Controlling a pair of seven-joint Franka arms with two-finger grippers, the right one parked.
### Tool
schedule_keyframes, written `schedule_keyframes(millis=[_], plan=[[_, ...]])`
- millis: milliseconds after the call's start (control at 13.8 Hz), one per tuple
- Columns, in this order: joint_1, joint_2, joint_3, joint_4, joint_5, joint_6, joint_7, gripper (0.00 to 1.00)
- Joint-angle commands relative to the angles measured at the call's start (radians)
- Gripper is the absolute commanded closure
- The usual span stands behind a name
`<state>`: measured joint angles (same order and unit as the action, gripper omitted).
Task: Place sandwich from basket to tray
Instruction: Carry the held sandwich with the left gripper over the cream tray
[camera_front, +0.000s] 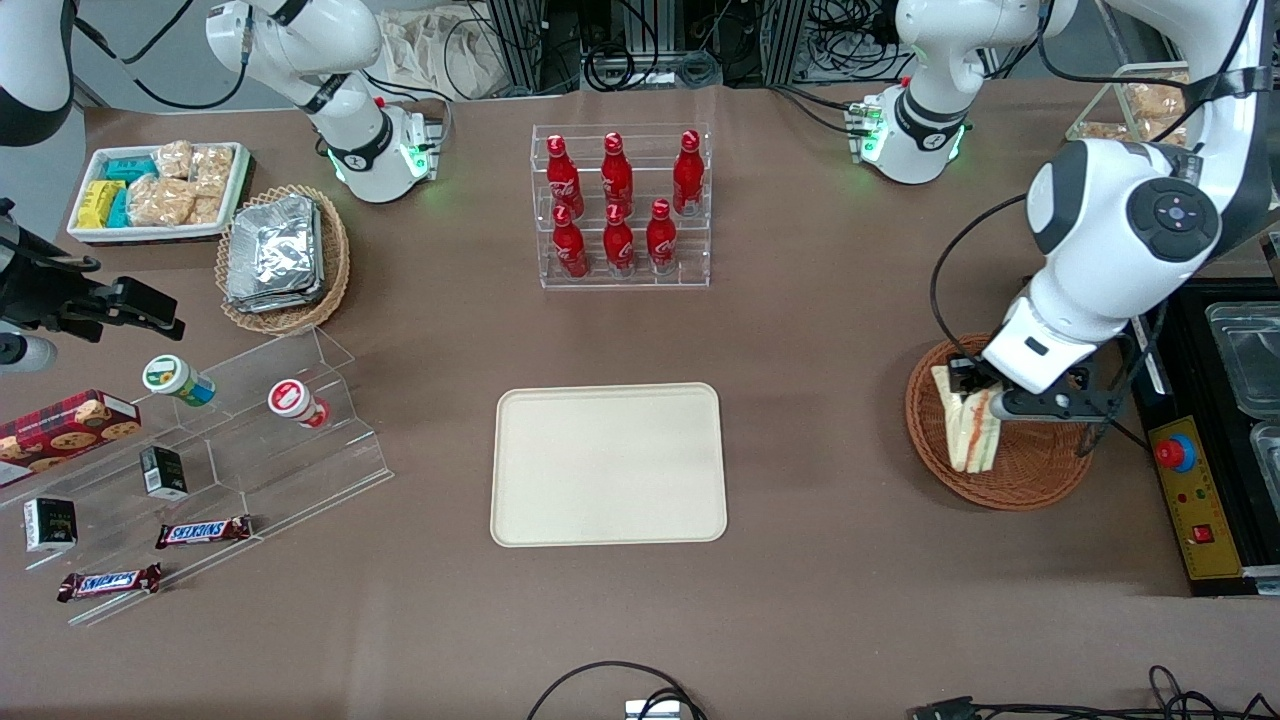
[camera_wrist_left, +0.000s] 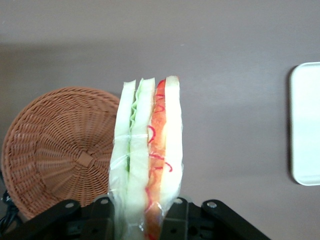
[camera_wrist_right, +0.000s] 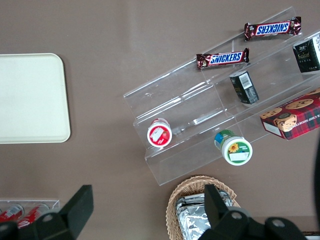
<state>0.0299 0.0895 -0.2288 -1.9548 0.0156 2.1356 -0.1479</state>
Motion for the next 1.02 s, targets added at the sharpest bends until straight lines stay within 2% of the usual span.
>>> schedule_keyframes(millis=[0,218,291,436,655,800,945], plan=[[-0.001,0.058,-0.03,0.114,0.007,-0.08,-0.009,0.74],[-0.004,0.131,-0.085,0.255,0.012,-0.166,-0.099,0.74],[-0.017,0.156,-0.107,0.29,0.038,-0.177,-0.14,0.74],[-0.069,0.203,-0.109,0.347,0.096,-0.184,-0.229,0.74],[-0.157,0.289,-0.107,0.431,0.115,-0.189,-0.321,0.75],[-0.217,0.352,-0.109,0.485,0.188,-0.189,-0.395,0.75],[-0.27,0.427,-0.107,0.551,0.213,-0.189,-0.467,0.75]])
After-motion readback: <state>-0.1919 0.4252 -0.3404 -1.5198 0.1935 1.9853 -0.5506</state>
